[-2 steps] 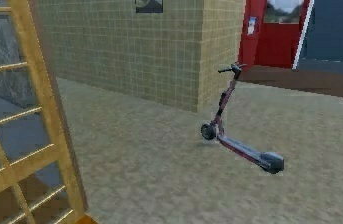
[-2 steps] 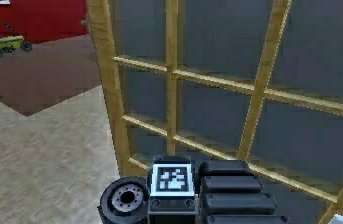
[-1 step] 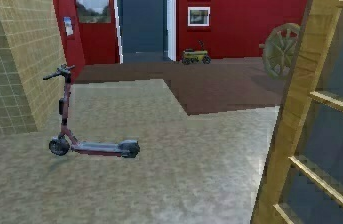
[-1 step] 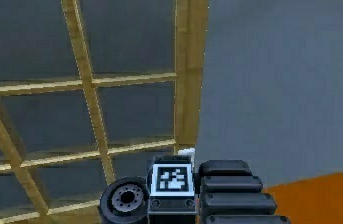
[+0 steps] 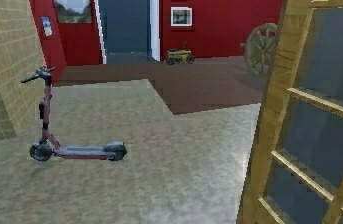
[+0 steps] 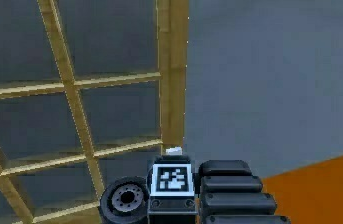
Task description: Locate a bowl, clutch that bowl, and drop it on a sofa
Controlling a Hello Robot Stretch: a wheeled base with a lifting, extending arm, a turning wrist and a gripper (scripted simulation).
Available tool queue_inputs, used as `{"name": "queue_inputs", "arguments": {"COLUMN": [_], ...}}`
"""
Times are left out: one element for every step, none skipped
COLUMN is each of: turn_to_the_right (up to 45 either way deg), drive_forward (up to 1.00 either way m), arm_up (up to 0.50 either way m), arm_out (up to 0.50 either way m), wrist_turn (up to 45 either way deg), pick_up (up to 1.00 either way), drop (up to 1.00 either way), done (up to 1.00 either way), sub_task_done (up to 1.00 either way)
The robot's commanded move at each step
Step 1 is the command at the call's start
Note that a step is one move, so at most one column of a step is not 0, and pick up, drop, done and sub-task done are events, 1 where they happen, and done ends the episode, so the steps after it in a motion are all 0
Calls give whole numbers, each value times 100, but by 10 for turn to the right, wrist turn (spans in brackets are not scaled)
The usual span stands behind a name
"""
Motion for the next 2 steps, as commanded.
{"name": "queue_inputs", "arguments": {"turn_to_the_right": [30,0], "drive_forward": [0,100], "arm_up": [0,0], "arm_out": [0,0], "wrist_turn": [0,0], "pick_up": [0,0], "drop": [0,0], "done": [0,0], "sub_task_done": [0,0]}}
